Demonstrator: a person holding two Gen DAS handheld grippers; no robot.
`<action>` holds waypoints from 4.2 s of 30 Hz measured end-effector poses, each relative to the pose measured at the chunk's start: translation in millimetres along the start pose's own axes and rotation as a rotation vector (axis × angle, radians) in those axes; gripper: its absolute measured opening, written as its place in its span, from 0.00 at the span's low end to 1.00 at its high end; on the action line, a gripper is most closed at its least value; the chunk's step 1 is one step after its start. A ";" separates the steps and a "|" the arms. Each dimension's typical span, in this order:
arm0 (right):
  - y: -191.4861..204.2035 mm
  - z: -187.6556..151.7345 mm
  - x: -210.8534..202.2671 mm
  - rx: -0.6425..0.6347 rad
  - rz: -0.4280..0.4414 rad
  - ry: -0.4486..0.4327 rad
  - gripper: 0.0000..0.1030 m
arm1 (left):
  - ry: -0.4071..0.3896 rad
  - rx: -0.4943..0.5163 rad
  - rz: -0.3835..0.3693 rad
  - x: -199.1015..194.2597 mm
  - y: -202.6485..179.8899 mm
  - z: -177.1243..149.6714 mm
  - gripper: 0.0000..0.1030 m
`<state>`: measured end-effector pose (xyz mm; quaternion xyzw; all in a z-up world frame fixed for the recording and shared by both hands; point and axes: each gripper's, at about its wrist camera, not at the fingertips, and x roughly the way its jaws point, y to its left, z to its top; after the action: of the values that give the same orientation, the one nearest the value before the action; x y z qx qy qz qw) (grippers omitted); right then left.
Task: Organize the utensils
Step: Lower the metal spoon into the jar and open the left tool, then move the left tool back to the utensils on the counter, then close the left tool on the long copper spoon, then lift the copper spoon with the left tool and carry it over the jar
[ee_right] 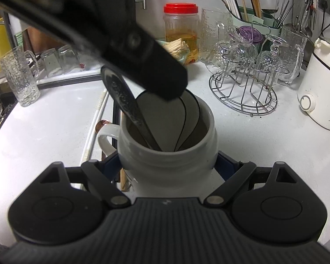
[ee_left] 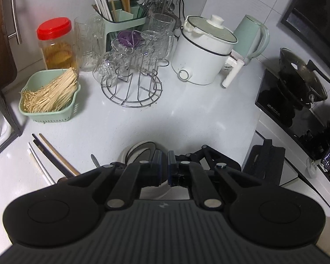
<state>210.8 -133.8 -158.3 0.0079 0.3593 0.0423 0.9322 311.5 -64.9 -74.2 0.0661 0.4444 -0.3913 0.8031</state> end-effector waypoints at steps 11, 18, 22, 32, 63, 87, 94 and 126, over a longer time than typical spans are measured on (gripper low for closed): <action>-7.0 0.6 1.1 0.003 -0.003 -0.004 0.88 | -0.046 -0.040 0.050 -19.6 2.3 -0.2 0.06; -17.5 1.0 2.2 0.016 -0.012 -0.009 0.88 | -0.087 -0.102 0.099 -32.9 10.5 -9.8 0.06; -25.5 2.5 2.4 0.031 -0.030 -0.001 0.88 | -0.107 -0.157 0.125 -38.5 21.2 -19.9 0.06; -38.2 -5.5 -7.2 0.044 -0.039 0.015 0.88 | -0.075 -0.259 0.204 -27.9 50.6 -55.6 0.29; -53.6 2.2 -9.0 -0.023 0.023 0.103 0.88 | -0.116 -0.428 0.390 40.5 102.3 -97.3 0.29; -53.6 1.3 -9.4 -0.018 0.020 0.110 0.88 | 0.029 -0.129 0.244 89.4 153.6 -69.0 0.17; -51.5 1.4 -7.6 -0.016 0.004 0.113 0.88 | 0.041 -0.221 0.182 81.7 165.6 -69.3 0.05; -55.1 0.1 -5.1 -0.073 0.037 0.076 0.88 | -0.221 -0.157 0.277 -36.3 21.9 -23.6 0.01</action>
<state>211.1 -189.1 -157.3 -0.0208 0.3923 0.0729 0.9167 300.0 -18.5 -65.8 0.0204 0.3692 -0.2459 0.8960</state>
